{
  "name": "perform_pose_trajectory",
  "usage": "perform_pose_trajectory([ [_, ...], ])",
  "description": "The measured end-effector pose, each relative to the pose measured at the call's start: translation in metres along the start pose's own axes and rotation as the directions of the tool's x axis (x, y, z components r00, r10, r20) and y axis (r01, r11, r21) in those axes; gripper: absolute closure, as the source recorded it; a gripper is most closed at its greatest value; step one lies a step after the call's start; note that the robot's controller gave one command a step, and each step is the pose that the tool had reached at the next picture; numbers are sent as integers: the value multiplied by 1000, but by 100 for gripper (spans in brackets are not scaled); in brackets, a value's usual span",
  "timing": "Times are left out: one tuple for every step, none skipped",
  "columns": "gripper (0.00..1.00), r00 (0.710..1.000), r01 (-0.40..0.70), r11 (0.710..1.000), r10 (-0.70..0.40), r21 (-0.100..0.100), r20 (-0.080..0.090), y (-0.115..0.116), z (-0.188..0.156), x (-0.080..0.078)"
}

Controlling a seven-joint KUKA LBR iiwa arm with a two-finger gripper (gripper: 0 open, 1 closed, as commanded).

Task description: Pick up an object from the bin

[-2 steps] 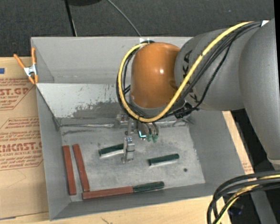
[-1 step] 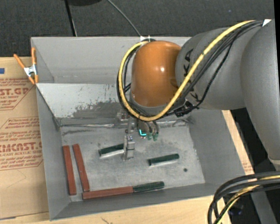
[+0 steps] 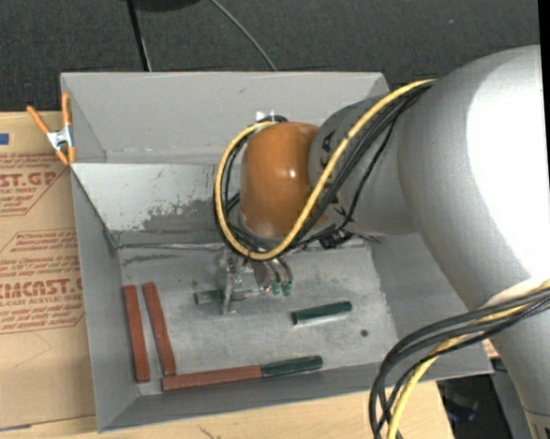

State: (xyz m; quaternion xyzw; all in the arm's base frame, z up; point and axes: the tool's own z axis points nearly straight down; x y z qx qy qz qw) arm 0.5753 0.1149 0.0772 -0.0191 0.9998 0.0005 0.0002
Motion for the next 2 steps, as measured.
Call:
perform_pose_trajectory([
  [100,1000,0,1000,0,0,0,0,0,0],
  [100,999,37,999,-37,0,2,-27,-131,13],
])
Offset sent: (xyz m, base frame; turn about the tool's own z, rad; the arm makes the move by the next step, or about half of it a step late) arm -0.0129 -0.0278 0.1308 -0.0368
